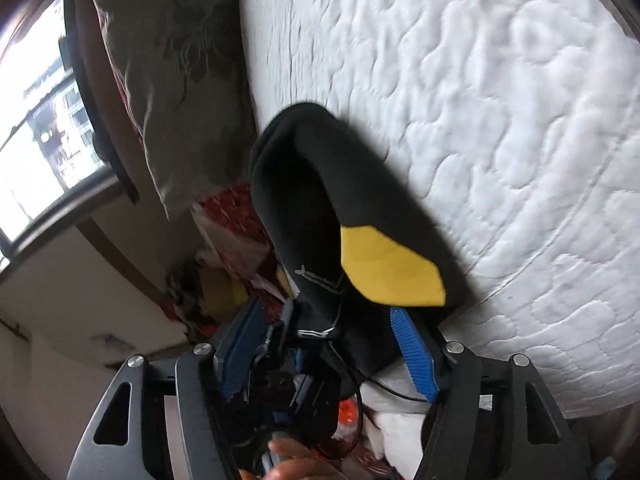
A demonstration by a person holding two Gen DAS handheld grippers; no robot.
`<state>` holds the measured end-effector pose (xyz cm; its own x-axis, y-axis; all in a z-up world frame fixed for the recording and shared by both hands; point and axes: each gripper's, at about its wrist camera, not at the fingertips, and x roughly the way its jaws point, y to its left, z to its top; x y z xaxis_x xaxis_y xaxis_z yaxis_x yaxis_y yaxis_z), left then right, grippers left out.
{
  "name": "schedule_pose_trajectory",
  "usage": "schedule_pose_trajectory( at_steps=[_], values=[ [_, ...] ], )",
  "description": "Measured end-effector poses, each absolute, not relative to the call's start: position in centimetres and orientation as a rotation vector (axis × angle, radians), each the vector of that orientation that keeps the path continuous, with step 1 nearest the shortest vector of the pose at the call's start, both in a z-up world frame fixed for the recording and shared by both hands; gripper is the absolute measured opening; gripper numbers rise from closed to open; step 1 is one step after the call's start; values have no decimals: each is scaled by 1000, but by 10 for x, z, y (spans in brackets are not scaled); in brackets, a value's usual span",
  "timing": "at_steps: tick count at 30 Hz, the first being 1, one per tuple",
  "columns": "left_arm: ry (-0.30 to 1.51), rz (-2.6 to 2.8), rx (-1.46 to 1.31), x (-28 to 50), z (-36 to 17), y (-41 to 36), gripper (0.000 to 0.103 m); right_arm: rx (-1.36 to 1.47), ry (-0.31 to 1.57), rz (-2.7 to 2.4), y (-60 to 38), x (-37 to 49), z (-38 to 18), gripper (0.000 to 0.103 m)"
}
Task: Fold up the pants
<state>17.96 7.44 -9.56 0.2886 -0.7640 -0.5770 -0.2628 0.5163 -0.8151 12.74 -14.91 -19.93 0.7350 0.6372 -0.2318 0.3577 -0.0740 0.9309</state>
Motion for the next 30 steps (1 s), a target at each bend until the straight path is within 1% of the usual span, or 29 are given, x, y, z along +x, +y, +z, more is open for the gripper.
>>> schedule_pose_trajectory(
  at_steps=[5, 9, 10, 11, 12, 13, 14, 15, 18, 20, 22, 25, 27, 28, 29, 30],
  values=[
    [1283, -442, -1127, 177, -92, 81, 11, 1722, 808, 215, -145, 129, -211, 52],
    [1265, -429, -1155, 177, -84, 87, 11, 1772, 781, 148, -136, 137, -217, 44],
    [1261, -427, -1149, 176, -81, 89, 11, 1771, 774, 140, -137, 138, -217, 35],
    [1259, -421, -1139, 175, -80, 91, 11, 1763, 770, 131, -138, 140, -214, 24],
    [1254, -418, -1115, 172, -78, 92, 11, 1756, 775, 132, -139, 142, -213, 16],
    [1249, -415, -1090, 170, -78, 92, 11, 1741, 782, 147, -142, 143, -210, 11],
    [1243, -405, -1055, 165, -80, 93, 11, 1720, 785, 157, -147, 139, -207, 10],
    [1243, -395, -1022, 162, -84, 93, 11, 1694, 784, 166, -152, 137, -202, 10],
    [1322, -349, -976, 153, -117, 83, 11, 1597, 734, 149, -183, 114, -188, 9],
    [1360, -311, -963, 149, -138, 81, 11, 1594, 757, 137, -195, 108, -199, 8],
    [1342, -337, -971, 147, -140, 86, 12, 1582, 801, 86, -197, 106, -211, 8],
    [1340, -392, -934, 146, -123, 94, 12, 1560, 797, 117, -197, 106, -212, 10],
    [1304, -413, -886, 141, -105, 105, 12, 1586, 839, 157, -198, 107, -211, 16],
    [1276, -426, -853, 138, -94, 110, 12, 1599, 859, 171, -199, 106, -210, 23],
    [1255, -428, -832, 134, -87, 114, 12, 1614, 879, 197, -201, 102, -207, 37],
    [1218, -420, -812, 130, -77, 121, 12, 1616, 895, 206, -204, 97, -205, 44]
  ],
)
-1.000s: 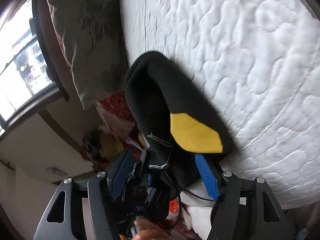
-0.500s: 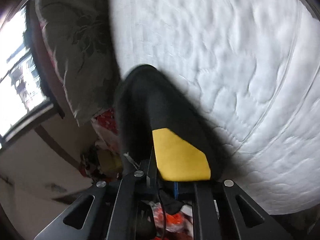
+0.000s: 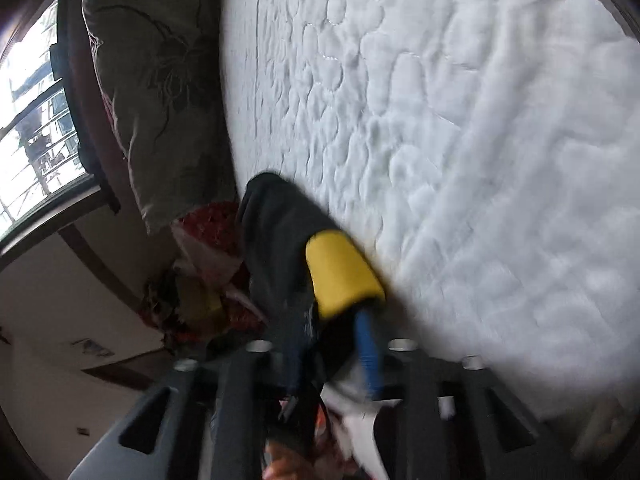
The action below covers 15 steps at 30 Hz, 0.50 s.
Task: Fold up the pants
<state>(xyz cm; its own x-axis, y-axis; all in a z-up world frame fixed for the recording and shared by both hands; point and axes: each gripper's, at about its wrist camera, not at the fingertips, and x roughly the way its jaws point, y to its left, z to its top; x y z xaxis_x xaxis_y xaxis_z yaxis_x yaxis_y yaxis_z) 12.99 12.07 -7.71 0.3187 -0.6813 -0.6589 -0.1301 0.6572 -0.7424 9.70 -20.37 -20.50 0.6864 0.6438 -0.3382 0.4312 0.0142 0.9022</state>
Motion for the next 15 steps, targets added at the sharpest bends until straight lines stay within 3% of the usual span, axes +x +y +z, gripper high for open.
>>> schedule_pose_trajectory(
  at_steps=[1, 7, 15],
  values=[
    [1192, -415, -807, 130, -71, 122, 13, 1608, 905, 212, -206, 91, -200, 48],
    [1200, -507, -802, 150, -59, 91, 24, 1387, 769, 267, -220, 101, -141, 50],
    [1368, -440, -714, 164, -124, 58, 22, 1294, 828, 317, -187, 183, -146, 50]
  ],
)
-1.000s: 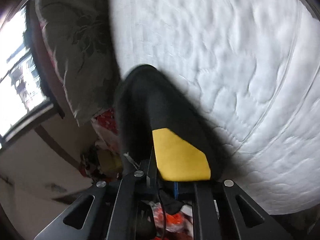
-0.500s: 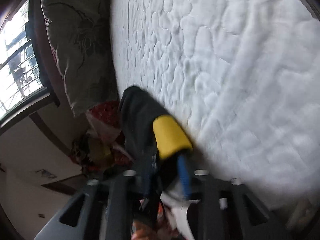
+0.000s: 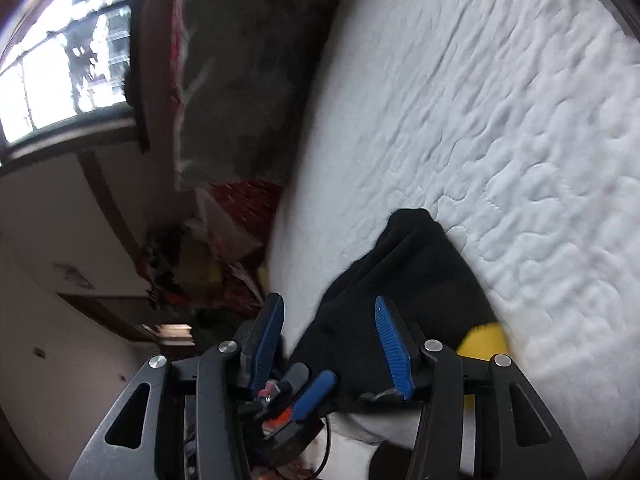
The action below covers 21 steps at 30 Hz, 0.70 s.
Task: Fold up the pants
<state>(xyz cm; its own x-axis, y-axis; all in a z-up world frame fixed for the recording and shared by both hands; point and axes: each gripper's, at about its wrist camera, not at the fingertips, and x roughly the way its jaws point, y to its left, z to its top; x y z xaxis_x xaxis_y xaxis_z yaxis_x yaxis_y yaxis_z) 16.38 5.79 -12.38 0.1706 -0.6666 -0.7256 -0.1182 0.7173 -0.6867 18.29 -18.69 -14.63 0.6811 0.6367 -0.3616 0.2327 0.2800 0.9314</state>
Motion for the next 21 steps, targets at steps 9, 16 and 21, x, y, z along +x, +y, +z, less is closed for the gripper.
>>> schedule_pose_trajectory(
  at_steps=[9, 16, 21],
  values=[
    [1304, -511, -735, 146, -107, 75, 38, 1122, 854, 320, -203, 149, -143, 50],
    [1344, -499, -801, 151, -116, 86, 38, 1034, 959, 305, -197, 125, -172, 24],
    [1218, -500, -755, 142, -68, 137, 38, 1052, 925, 309, -206, 117, -148, 47]
  ],
)
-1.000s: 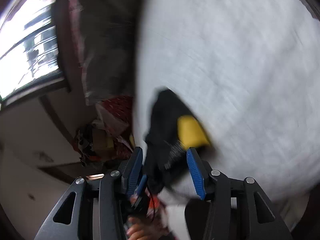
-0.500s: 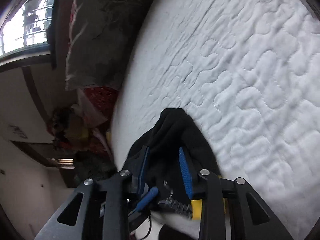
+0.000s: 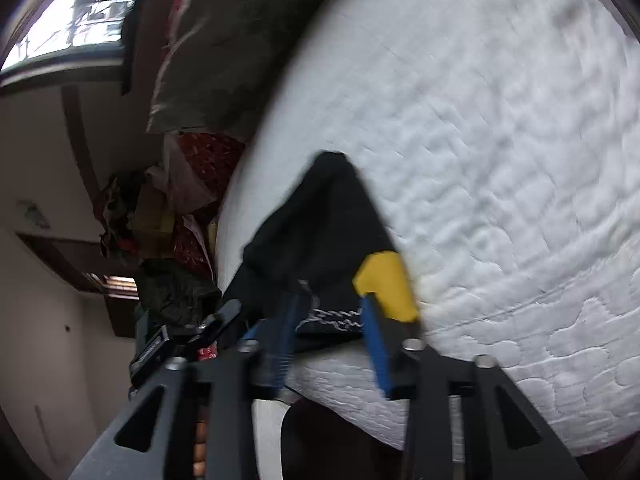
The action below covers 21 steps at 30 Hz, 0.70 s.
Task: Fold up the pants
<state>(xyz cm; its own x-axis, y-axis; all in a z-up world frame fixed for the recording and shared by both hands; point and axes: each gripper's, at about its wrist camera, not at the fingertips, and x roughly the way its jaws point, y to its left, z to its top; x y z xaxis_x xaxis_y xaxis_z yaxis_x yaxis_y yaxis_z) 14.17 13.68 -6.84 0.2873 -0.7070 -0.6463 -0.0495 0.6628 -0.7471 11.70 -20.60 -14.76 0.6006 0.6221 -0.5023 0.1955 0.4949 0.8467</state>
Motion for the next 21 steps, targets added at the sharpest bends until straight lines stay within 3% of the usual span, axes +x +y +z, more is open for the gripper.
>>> schedule_pose_trajectory(
  at_steps=[1, 7, 11, 17, 21],
  values=[
    [1202, -499, -769, 141, -63, 150, 38, 1009, 917, 299, -200, 117, -134, 53],
    [1112, -359, -833, 142, -48, 256, 38, 833, 944, 329, -140, 131, -100, 55],
    [1131, -251, -870, 146, -61, 310, 42, 700, 1001, 387, -76, 145, -89, 63],
    [1184, -151, -872, 144, -88, 345, 43, 545, 1094, 442, 15, 166, -87, 64],
    [1123, -80, -906, 122, -81, 379, 43, 497, 1115, 431, 35, 170, -90, 64]
  ],
)
